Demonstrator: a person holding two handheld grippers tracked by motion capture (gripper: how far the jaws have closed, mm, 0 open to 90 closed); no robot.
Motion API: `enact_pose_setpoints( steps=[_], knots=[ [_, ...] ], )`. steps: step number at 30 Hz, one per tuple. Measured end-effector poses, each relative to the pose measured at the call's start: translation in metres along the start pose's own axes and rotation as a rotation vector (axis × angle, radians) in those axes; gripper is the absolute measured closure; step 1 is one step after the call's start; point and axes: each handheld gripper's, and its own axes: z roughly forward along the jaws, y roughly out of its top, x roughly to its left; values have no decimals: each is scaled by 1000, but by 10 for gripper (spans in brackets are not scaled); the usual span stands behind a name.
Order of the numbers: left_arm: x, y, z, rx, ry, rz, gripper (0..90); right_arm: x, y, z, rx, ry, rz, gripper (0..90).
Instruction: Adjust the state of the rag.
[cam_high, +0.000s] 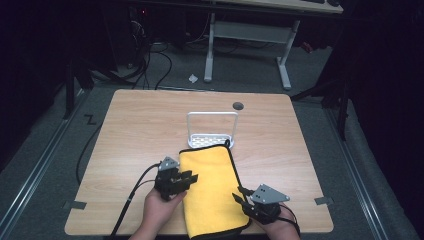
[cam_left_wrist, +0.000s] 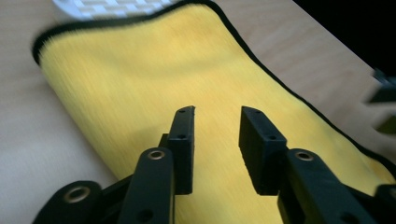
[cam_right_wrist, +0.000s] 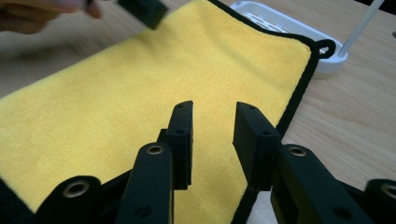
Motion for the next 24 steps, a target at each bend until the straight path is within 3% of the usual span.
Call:
enact_pose_setpoints(
  steps=[3, 5, 7, 9, 11, 14, 19, 20, 21, 24],
  knots=[
    [-15, -17, -7, 24, -24, 35, 651, -2, -1, 6, 17, -8, 6, 687],
    [-21, -28, -10, 29, 5, 64, 607, -4, -1, 10, 29, -13, 14, 686],
    [-21, -36, -8, 43, 50, 88, 574, -5, -1, 14, 39, -19, 17, 675],
    [-17, -40, -2, 73, 58, 90, 605, -7, 1, 24, 59, -19, 17, 659],
    [-15, -43, 1, 67, 66, 107, 631, -8, 2, 29, 67, -18, 19, 654],
    [-12, -41, 2, 66, 60, 86, 667, -14, 8, 47, 87, -24, 22, 651],
    [-5, -37, 2, 64, 70, 87, 677, -30, 21, 81, 128, -55, 50, 655],
    [-2, -36, 2, 66, 72, 87, 679, -36, 23, 92, 157, -55, 79, 656],
    [0, -36, 2, 64, 71, 84, 688, -38, 23, 97, 181, -49, 84, 659],
    [3, -37, 0, 56, 58, 66, 692, -36, 22, 99, 186, -45, 85, 671]
  ],
)
